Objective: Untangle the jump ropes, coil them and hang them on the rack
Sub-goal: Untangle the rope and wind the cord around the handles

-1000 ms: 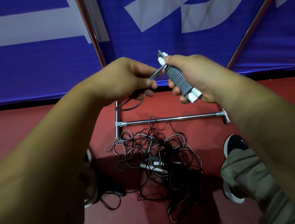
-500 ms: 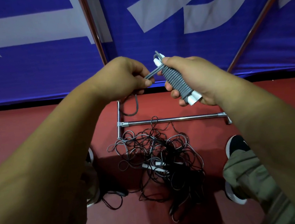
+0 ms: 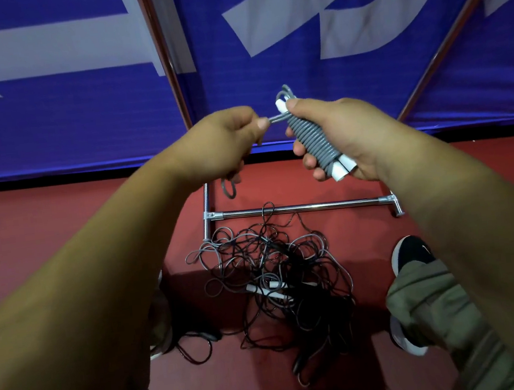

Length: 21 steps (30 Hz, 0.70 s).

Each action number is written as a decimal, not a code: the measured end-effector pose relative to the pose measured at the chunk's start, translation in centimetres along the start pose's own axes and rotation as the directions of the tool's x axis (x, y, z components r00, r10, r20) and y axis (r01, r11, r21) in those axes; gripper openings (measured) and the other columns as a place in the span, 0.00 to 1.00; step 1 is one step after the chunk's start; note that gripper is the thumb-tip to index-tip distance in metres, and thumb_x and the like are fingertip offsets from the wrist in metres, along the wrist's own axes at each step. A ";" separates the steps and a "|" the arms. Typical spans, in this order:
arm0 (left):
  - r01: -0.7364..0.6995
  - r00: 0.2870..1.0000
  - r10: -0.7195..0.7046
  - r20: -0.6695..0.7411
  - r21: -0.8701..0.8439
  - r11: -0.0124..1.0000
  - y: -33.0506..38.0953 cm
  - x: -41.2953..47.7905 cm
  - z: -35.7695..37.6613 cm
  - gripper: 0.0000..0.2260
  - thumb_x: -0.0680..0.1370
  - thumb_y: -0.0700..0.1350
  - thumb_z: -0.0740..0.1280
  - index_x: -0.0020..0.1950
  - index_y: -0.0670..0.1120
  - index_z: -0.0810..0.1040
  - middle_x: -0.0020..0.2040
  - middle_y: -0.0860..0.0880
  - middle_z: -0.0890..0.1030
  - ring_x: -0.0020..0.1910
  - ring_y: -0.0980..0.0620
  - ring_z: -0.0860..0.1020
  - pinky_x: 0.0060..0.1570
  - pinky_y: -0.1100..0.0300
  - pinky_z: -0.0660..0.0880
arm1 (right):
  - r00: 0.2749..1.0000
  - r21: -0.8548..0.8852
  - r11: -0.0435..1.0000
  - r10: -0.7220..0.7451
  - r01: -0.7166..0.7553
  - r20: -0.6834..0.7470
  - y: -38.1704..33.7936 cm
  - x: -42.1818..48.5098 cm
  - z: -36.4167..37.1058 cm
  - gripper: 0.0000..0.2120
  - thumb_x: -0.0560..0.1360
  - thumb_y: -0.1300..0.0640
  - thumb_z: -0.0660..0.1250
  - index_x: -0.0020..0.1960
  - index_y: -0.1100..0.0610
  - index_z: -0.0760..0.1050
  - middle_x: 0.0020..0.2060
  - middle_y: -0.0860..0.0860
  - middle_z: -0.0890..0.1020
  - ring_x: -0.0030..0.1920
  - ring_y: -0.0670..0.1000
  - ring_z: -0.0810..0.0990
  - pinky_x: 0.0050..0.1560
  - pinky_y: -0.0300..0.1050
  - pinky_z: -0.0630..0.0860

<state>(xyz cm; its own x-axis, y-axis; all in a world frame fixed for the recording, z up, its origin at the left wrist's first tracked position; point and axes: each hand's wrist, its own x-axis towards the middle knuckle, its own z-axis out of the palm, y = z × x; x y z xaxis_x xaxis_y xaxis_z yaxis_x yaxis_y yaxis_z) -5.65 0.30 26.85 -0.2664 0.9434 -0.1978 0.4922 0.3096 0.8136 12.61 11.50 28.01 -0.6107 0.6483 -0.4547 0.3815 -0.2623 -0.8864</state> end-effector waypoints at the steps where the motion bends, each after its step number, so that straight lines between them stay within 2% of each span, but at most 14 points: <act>1: 0.011 1.000 -0.012 -0.005 -0.138 0.990 0.1 0.0 0.3 0.16 0.87 0.56 0.61 0.45 0.47 0.73 0.33 0.49 0.69 0.27 0.52 0.68 0.27 0.58 0.73 | 1.000 0.014 1.000 0.004 -0.004 -0.009 0.1 0.1 -0.1 0.24 0.81 0.39 0.69 0.56 0.61 0.82 0.37 0.56 0.84 0.30 0.51 0.80 0.30 0.46 0.78; 3: 0.015 1.000 -0.019 -0.009 -0.312 0.950 0.6 0.1 1.0 0.16 0.87 0.57 0.60 0.46 0.47 0.72 0.31 0.50 0.68 0.27 0.52 0.67 0.30 0.56 0.74 | 1.000 0.036 0.999 0.009 -0.008 -0.022 0.4 0.3 -0.2 0.23 0.82 0.39 0.69 0.55 0.61 0.81 0.36 0.56 0.84 0.30 0.52 0.79 0.30 0.47 0.79; 6: 0.032 0.999 -0.027 0.016 -0.551 0.834 1.3 -0.1 1.6 0.16 0.87 0.54 0.61 0.46 0.45 0.72 0.33 0.47 0.74 0.26 0.52 0.74 0.31 0.57 0.76 | 0.999 0.072 0.997 0.010 -0.006 -0.046 0.6 0.5 -0.1 0.23 0.82 0.39 0.68 0.56 0.61 0.81 0.36 0.55 0.83 0.30 0.52 0.80 0.32 0.48 0.79; 8: 0.035 0.997 0.020 0.075 -0.658 0.752 1.9 -0.3 1.6 0.15 0.87 0.54 0.61 0.48 0.44 0.73 0.33 0.46 0.70 0.22 0.55 0.67 0.26 0.60 0.69 | 0.998 0.103 0.995 -0.001 0.007 -0.057 0.6 0.5 0.0 0.23 0.82 0.39 0.68 0.57 0.61 0.80 0.36 0.55 0.83 0.30 0.52 0.80 0.32 0.49 0.79; 10: 0.022 0.992 0.070 0.108 -0.680 0.733 2.2 -0.5 1.5 0.17 0.87 0.56 0.60 0.53 0.42 0.73 0.30 0.48 0.65 0.20 0.56 0.60 0.25 0.62 0.59 | 0.998 0.112 0.993 -0.016 0.022 -0.060 0.5 0.6 0.0 0.23 0.82 0.39 0.68 0.57 0.60 0.81 0.36 0.55 0.83 0.30 0.52 0.80 0.33 0.49 0.80; 15: 0.041 0.970 0.112 0.218 -0.594 0.803 2.4 -0.9 0.8 0.19 0.89 0.55 0.55 0.58 0.40 0.75 0.27 0.50 0.61 0.20 0.55 0.56 0.25 0.61 0.57 | 0.997 0.059 0.997 -0.035 0.039 -0.075 0.4 0.7 -0.1 0.24 0.82 0.37 0.69 0.57 0.59 0.81 0.37 0.55 0.83 0.31 0.52 0.80 0.33 0.49 0.81; 17: 0.024 0.961 0.115 0.252 -0.489 0.872 2.2 -1.0 0.7 0.19 0.89 0.54 0.55 0.58 0.40 0.76 0.28 0.49 0.61 0.23 0.53 0.56 0.25 0.61 0.57 | 0.997 0.034 0.999 -0.034 0.037 -0.076 0.5 0.8 -0.1 0.24 0.81 0.37 0.69 0.57 0.59 0.81 0.38 0.56 0.83 0.31 0.53 0.81 0.34 0.49 0.81; 19: -0.016 0.962 0.096 0.257 -0.297 0.955 2.1 -1.1 0.6 0.18 0.89 0.52 0.56 0.58 0.39 0.77 0.29 0.48 0.64 0.26 0.51 0.58 0.25 0.60 0.58 | 0.995 0.009 0.999 -0.038 0.039 -0.088 0.6 0.8 -0.1 0.24 0.81 0.37 0.70 0.57 0.58 0.81 0.38 0.56 0.84 0.31 0.53 0.81 0.34 0.50 0.81; 21: -0.070 0.975 0.063 0.215 0.026 0.997 1.7 -0.9 0.5 0.16 0.89 0.52 0.57 0.55 0.43 0.78 0.30 0.49 0.71 0.27 0.51 0.65 0.29 0.58 0.65 | 0.994 -0.012 0.999 -0.045 0.044 -0.097 0.6 0.6 -0.1 0.23 0.81 0.37 0.70 0.57 0.58 0.80 0.37 0.55 0.84 0.30 0.52 0.81 0.34 0.50 0.81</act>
<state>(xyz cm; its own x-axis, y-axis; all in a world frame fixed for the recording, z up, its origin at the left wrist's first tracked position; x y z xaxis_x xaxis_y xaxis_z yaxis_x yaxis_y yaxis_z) -4.11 0.00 28.12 -0.0506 0.9645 -0.2592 0.5310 0.2458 0.8109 12.53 11.85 27.25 -0.5570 0.7257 -0.4039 0.3627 -0.2250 -0.9044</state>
